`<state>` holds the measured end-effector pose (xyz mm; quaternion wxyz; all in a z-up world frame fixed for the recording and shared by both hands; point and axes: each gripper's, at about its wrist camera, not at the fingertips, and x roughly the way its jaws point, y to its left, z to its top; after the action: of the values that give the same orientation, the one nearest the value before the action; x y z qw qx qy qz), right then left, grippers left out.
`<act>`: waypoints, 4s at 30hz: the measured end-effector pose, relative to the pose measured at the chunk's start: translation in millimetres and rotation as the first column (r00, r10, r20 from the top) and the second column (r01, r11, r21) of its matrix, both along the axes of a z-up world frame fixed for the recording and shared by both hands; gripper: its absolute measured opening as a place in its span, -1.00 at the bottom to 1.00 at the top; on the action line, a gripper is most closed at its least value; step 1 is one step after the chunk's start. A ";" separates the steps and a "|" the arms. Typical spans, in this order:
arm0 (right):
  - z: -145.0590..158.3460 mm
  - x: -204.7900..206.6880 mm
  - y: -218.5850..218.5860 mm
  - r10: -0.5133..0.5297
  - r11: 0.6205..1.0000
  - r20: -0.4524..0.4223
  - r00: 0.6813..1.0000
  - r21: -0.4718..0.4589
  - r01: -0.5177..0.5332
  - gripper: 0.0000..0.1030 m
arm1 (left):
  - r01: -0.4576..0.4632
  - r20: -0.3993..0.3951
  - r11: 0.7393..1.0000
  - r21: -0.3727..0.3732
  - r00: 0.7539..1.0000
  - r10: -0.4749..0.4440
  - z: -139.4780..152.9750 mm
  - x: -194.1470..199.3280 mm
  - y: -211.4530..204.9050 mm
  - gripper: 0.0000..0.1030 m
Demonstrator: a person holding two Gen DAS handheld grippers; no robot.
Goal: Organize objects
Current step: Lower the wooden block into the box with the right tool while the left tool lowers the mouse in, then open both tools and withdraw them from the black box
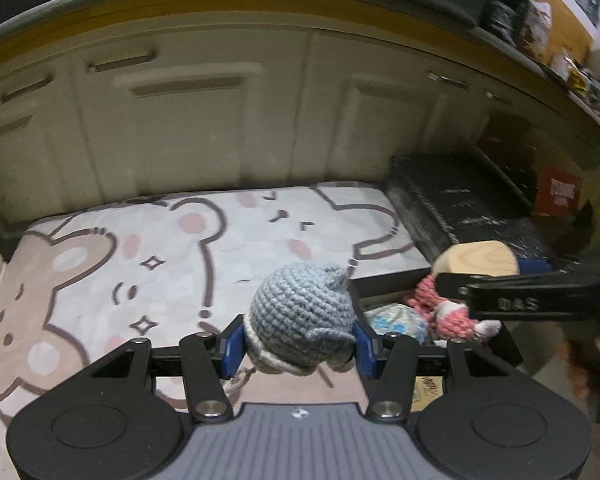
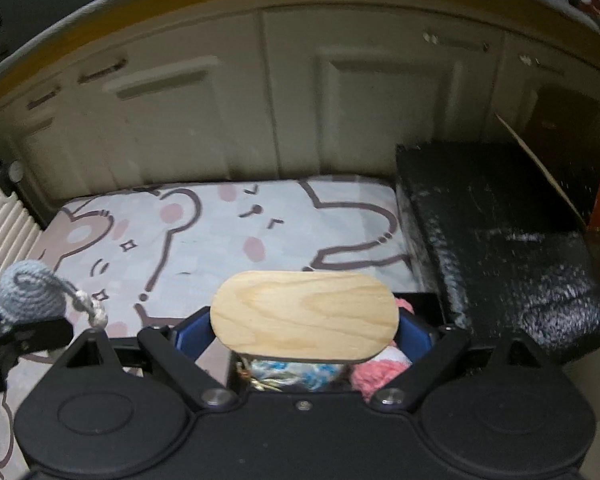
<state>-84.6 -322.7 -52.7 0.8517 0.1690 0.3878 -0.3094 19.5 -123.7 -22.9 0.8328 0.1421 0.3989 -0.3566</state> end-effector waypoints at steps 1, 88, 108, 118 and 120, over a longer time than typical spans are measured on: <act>-3.5 -0.1 -3.9 -0.007 1.000 0.000 1.000 0.009 0.007 0.82 | 0.014 -0.003 1.000 0.000 1.000 -0.014 -1.1 -2.0 -3.5 0.05; -5.2 -40.9 -30.4 -0.249 0.960 -0.020 0.968 0.128 0.249 0.89 | 0.031 -0.108 0.999 0.038 0.994 -0.027 -40.0 -2.4 -59.0 0.76; 36.3 -67.3 31.1 -0.177 0.983 -0.027 0.984 0.042 0.178 0.90 | -0.003 -0.027 1.000 0.024 1.000 0.004 20.6 -12.2 -2.7 1.00; 62.3 -84.5 64.3 -0.140 0.990 0.002 0.990 0.018 0.140 0.90 | -0.021 0.054 0.997 0.069 0.998 0.017 39.9 -36.0 19.6 1.00; 64.7 -88.0 70.3 -0.137 0.991 0.008 0.991 0.016 0.136 0.90 | -0.020 0.063 0.997 0.071 0.998 0.015 42.1 -40.4 23.1 1.00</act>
<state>-172.6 -252.4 12.1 0.8289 0.2029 0.3740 -0.3633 -20.9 -100.6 19.2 0.8423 0.1794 0.3864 -0.3302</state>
